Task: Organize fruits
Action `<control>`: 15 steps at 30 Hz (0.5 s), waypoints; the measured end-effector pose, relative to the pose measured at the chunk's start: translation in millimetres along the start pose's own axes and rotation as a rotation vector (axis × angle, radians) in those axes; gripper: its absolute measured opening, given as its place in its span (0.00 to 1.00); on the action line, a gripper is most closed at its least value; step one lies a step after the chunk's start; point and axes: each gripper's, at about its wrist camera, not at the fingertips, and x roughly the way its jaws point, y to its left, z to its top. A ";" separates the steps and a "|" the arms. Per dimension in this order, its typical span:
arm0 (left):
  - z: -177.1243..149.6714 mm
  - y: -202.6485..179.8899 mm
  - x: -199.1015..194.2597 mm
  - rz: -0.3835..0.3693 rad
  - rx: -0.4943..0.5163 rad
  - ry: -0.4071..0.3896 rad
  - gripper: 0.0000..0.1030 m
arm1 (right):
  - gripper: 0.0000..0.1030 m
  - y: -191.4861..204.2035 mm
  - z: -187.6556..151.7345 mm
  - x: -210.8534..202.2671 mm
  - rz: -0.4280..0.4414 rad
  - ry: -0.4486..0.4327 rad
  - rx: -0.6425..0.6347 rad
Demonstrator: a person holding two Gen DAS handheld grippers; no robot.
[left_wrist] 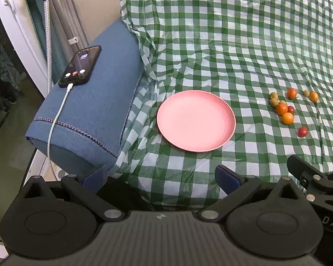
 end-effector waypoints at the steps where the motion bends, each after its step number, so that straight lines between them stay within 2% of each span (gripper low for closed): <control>1: 1.3 -0.3 0.2 0.008 0.000 0.004 1.00 | 1.00 1.6 -0.6 -1.7 0.005 -0.009 -0.008; 6: 0.2 0.9 -8.7 0.021 -0.003 -0.014 1.00 | 1.00 -4.7 3.1 0.4 0.020 0.009 0.001; 10: -3.5 2.3 -12.8 0.024 -0.009 -0.003 1.00 | 1.00 -1.6 1.9 -8.8 0.022 -0.023 -0.012; 15: -7.6 1.5 -21.1 -0.008 -0.012 -0.016 1.00 | 1.00 -3.9 1.9 -14.3 0.021 -0.001 0.006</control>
